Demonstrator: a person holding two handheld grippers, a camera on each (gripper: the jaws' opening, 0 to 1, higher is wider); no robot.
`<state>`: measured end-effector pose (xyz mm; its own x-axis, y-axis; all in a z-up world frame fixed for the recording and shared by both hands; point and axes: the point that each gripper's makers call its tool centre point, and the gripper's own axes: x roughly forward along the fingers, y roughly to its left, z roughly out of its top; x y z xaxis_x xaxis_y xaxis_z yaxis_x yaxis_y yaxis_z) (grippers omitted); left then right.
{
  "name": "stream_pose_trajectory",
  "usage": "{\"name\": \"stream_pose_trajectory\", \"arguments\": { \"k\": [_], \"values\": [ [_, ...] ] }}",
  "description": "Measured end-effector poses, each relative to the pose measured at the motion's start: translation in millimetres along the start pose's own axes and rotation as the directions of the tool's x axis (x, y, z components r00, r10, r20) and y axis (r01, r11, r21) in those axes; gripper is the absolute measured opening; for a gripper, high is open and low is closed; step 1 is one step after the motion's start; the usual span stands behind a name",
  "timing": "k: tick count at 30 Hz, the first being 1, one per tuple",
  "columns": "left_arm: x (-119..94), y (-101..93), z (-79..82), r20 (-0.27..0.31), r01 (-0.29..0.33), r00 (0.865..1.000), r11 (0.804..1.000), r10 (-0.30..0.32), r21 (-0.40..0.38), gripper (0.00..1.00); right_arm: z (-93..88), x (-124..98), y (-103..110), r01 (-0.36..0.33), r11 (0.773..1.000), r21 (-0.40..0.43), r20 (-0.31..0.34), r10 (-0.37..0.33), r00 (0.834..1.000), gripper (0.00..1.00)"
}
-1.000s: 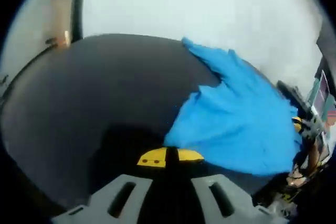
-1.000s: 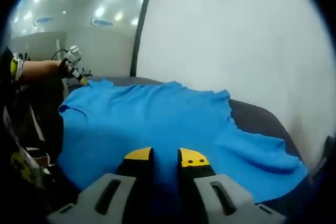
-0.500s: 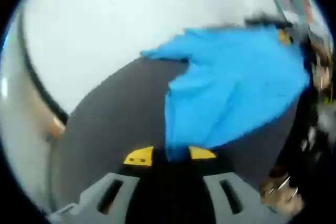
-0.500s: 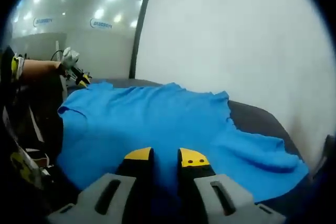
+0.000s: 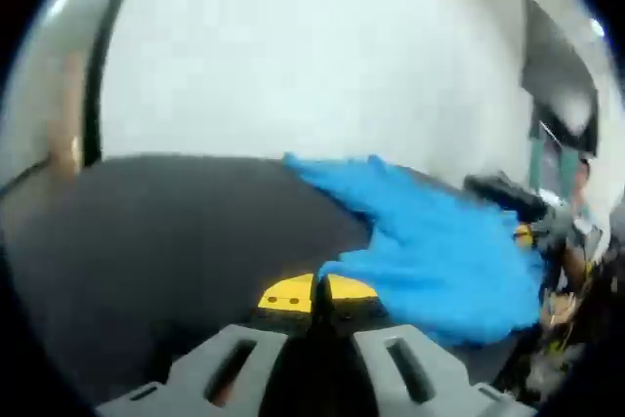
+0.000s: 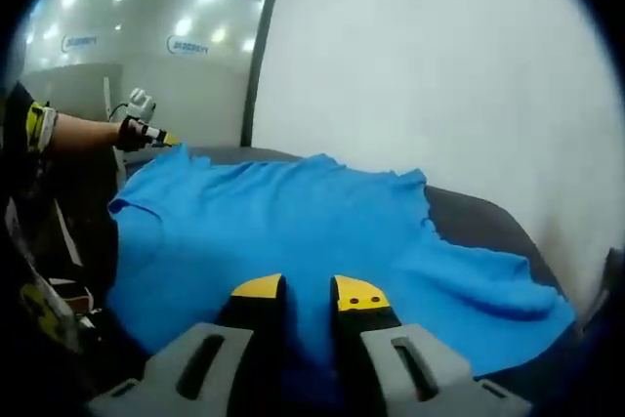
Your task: Spread out the cloth and fold it
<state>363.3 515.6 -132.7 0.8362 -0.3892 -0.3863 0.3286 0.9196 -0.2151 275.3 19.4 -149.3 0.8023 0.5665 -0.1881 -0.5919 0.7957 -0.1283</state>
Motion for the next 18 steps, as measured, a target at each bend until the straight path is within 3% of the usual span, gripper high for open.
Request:
{"name": "stream_pose_trajectory", "arguments": {
  "k": [1, 2, 3, 4, 6, 9, 11, 12, 13, 14, 15, 16, 18],
  "values": [
    [0.6, 8.0, -18.3, -0.115, -0.045, 0.992, 0.999, 0.046, 0.014, 0.01, 0.0, 0.0, -0.1, 0.001, 1.000, -0.001, 0.000, -0.001, 1.000, 0.16],
    [-1.0, 8.1, -33.7, -0.211, -0.034, 0.976, 0.997, 0.049, 0.071, 0.00, 0.0, 0.0, 0.0, 0.002, 1.000, 0.000, 0.000, -0.002, 1.000, 0.16],
    [-1.9, 7.4, -41.3, -0.257, -0.027, 0.965, 0.993, 0.055, 0.111, 0.00, 0.0, 0.0, 0.0, 0.002, 1.000, 0.000, 0.000, -0.002, 1.000, 0.16],
    [-1.6, 5.7, -31.8, -0.197, -0.039, 0.978, 0.993, 0.061, 0.112, 0.00, 0.1, 0.1, 0.1, 0.002, 1.000, 0.000, 0.000, -0.002, 1.000, 0.16],
    [-9.9, 3.0, -29.5, -0.240, -0.025, 0.969, 0.989, 0.060, 0.148, 0.00, 0.1, 0.3, 0.1, 0.003, 1.000, 0.003, 0.001, -0.003, 1.000, 0.16],
    [-25.4, -2.4, -21.2, -0.250, 0.007, 0.967, 0.980, 0.044, 0.199, 0.04, 0.1, 1.1, -0.1, 0.004, 1.000, 0.006, -0.001, -0.004, 1.000, 0.16],
    [-33.3, 1.9, 4.3, -0.153, -0.020, 0.987, 0.972, 0.057, 0.233, 0.11, 0.3, 1.1, -0.1, 0.004, 1.000, 0.008, 0.001, -0.004, 1.000, 0.16],
    [-37.3, 0.3, 27.2, -0.050, -0.041, 0.998, 0.990, 0.048, 0.135, 0.12, 0.3, 1.0, -0.1, 0.004, 1.000, 0.010, 0.001, -0.004, 1.000, 0.16],
    [-38.4, -5.2, 43.9, 0.034, -0.026, 0.999, 0.999, 0.025, 0.026, 0.11, 0.3, 1.0, 0.0, 0.005, 1.000, 0.010, 0.002, -0.005, 1.000, 0.16],
    [-37.9, -12.7, 57.1, 0.102, 0.001, 0.995, 0.997, 0.007, -0.082, 0.11, 0.3, 1.1, 0.0, 0.006, 1.000, 0.009, 0.003, -0.006, 1.000, 0.16],
    [-35.7, -20.2, 62.0, 0.124, 0.025, 0.992, 0.993, -0.011, -0.115, 0.11, 0.4, 1.3, -0.1, 0.008, 1.000, 0.009, 0.002, -0.008, 1.000, 0.16],
    [-29.4, -29.1, 63.0, 0.115, 0.037, 0.993, 0.994, -0.025, -0.102, 0.11, 0.3, 1.5, -0.3, 0.009, 1.000, 0.009, 0.002, -0.009, 1.000, 0.16],
    [-9.9, -41.7, 49.1, 0.020, -0.006, 1.000, 1.000, 0.006, -0.010, 0.11, 0.3, 1.5, -0.5, 0.010, 1.000, 0.011, 0.003, -0.010, 1.000, 0.16]
  ]
}}
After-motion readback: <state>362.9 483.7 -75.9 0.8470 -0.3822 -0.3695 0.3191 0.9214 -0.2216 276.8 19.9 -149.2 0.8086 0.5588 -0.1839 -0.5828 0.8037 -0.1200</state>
